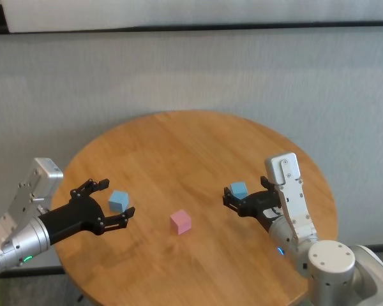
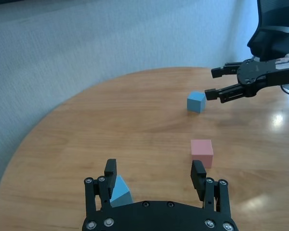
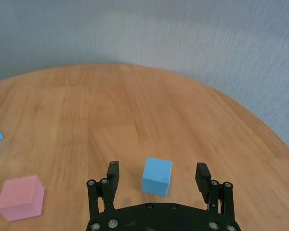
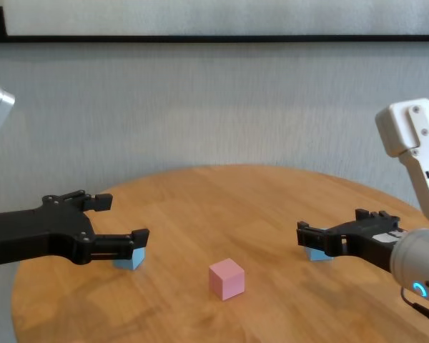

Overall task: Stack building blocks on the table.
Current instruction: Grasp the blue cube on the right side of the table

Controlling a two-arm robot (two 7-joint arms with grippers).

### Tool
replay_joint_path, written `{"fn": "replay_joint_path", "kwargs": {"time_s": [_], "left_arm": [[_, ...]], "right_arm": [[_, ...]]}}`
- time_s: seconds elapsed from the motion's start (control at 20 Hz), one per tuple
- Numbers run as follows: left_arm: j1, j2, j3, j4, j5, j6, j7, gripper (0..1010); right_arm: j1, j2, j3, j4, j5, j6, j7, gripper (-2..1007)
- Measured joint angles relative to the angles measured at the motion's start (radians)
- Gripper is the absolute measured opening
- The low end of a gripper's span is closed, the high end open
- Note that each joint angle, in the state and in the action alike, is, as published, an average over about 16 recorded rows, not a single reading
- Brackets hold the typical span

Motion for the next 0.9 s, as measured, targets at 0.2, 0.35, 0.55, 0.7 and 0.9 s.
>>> {"fn": "replay_joint_path", "kwargs": {"time_s": [0.2,0.35,0.55,0.7,0.9], "left_arm": [[0.0,0.0,0.0,0.0,0.0,0.0,0.0,1000],[0.0,0.0,0.0,0.0,0.0,0.0,0.0,1000],[0.0,0.0,0.0,0.0,0.0,0.0,0.0,1000],[0.0,0.0,0.0,0.0,0.0,0.0,0.0,1000],[0.0,0.0,0.0,0.0,0.0,0.0,0.0,1000]], "right_arm": [[0.029,-0.029,0.001,0.05,-0.012,-0.007,-0.002,1000],[0.051,-0.05,0.002,0.089,-0.02,-0.013,-0.003,1001],[0.074,-0.072,0.006,0.133,-0.03,-0.021,-0.004,1001],[0.086,-0.085,0.011,0.158,-0.037,-0.026,-0.004,1000],[0.093,-0.094,0.018,0.179,-0.044,-0.03,-0.004,1001]]}}
